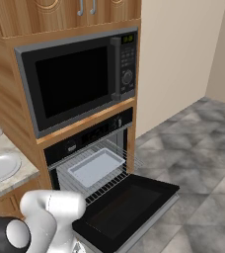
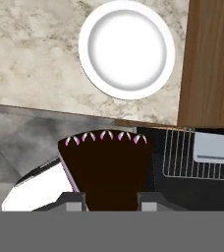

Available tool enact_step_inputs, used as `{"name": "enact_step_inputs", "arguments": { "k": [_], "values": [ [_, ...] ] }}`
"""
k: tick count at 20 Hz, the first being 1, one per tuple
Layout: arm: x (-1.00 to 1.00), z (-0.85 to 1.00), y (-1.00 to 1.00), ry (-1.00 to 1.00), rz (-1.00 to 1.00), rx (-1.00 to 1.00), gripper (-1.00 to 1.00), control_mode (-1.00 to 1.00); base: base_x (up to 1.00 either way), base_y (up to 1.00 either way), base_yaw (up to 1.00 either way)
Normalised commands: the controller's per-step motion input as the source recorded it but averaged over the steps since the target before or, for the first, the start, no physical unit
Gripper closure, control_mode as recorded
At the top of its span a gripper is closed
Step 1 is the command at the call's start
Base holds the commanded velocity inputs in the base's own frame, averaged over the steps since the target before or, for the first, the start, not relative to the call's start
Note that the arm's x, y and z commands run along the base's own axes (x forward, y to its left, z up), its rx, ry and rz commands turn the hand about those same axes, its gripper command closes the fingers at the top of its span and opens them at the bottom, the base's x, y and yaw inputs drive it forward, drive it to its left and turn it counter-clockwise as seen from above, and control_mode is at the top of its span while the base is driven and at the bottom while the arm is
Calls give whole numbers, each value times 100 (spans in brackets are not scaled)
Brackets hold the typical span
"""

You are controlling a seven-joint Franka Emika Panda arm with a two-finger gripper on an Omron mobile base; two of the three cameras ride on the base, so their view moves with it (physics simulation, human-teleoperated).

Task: Take the baked cake out of the oven and place it on the plate for cooling. Then close the oven door.

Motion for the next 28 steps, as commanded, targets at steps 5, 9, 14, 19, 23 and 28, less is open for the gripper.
{"name": "enact_step_inputs", "arguments": {
  "k": [5, 9, 14, 19, 23, 28],
  "values": [
    [11, -13, 9, 0, 0, 10, 100, -100, 0, 0, 0],
    [36, -21, 40, -1, 0, 4, 100, -100, 0, 0, 0],
    [40, -34, 49, -1, 0, 0, 100, -100, 0, 0, 0],
    [47, -51, 38, 0, 0, 0, 100, -100, 0, 0, 0],
    [40, -52, 19, 0, 0, 0, 100, -100, 0, 0, 0],
    [24, -47, 17, 0, 0, 0, 100, -100, 0, 0, 0]
  ]
}}
